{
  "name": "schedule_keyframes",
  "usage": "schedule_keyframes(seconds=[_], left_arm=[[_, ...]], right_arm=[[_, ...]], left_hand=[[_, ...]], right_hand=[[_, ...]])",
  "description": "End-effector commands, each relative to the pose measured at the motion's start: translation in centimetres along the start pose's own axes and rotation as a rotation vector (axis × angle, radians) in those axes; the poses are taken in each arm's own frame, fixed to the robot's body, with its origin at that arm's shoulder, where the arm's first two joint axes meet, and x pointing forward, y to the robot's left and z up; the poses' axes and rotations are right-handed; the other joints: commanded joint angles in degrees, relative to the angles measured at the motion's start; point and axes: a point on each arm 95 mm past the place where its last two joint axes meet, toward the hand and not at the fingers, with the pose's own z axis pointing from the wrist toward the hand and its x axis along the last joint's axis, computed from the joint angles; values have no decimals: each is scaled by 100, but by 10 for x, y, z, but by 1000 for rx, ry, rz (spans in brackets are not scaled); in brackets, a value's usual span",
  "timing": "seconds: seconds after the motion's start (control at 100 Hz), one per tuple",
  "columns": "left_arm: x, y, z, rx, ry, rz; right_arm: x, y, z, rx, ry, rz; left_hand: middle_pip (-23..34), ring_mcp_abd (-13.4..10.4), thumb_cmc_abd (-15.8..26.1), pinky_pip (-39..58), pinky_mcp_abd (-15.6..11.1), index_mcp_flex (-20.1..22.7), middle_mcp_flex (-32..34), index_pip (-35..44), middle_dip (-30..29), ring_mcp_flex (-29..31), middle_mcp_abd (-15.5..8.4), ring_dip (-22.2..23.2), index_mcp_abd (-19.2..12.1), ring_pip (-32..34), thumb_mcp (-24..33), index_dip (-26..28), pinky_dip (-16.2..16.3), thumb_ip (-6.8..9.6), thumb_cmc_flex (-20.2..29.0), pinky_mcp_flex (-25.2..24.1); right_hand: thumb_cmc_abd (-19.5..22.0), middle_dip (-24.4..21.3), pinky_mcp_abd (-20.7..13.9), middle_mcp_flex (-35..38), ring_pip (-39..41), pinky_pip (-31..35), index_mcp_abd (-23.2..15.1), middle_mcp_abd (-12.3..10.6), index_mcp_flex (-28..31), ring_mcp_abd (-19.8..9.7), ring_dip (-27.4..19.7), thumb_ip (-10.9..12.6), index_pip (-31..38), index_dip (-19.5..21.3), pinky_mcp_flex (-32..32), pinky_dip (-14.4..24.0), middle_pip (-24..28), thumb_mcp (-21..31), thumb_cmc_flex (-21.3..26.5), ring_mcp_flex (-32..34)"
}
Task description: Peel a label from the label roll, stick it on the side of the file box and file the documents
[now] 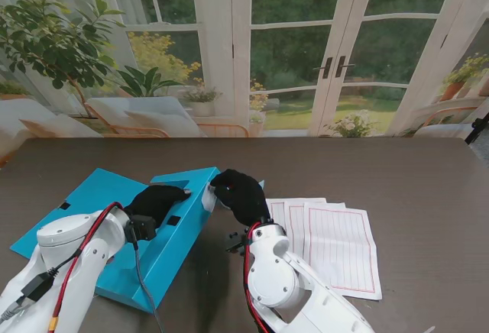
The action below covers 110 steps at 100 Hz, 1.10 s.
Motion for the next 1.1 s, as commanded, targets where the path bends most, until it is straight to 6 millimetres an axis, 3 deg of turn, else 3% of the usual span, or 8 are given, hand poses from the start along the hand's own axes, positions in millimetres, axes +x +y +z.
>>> schedule_keyframes(seconds=[0.0,0.63,1.09], left_arm=[[6,7,-1,-37,16,3],[6,8,-1,-27,21,-4],[3,4,-3,-1,21,-12]], right_arm=[[-1,-6,-4,26,-7,3],[1,-13,-16,71,12,20],[2,-11,-17,72,18,18]], left_hand=[[263,607,153,103,-310,195,203,345,114,279,-26,75,-346,288,610,27,137,231,653,-204],[260,609,151,101,-313,189,200,338,113,275,-31,75,-343,286,609,25,135,232,653,-202],[259,606,156,99,-329,184,194,346,112,267,-31,76,-356,282,601,26,132,230,653,-212]], right_hand=[[99,-135,-203,33,55,-43,-6,-38,-110,-90,-35,-68,84,48,-2011,37,-40,-106,-22,-84],[89,-106,-158,336,89,-45,4,-66,-35,-49,-9,-73,92,14,-1987,47,-97,-105,-25,108],[95,-89,-171,177,50,-72,-41,-74,-187,-62,-1,-84,66,1,-2014,34,-159,-111,-36,47]])
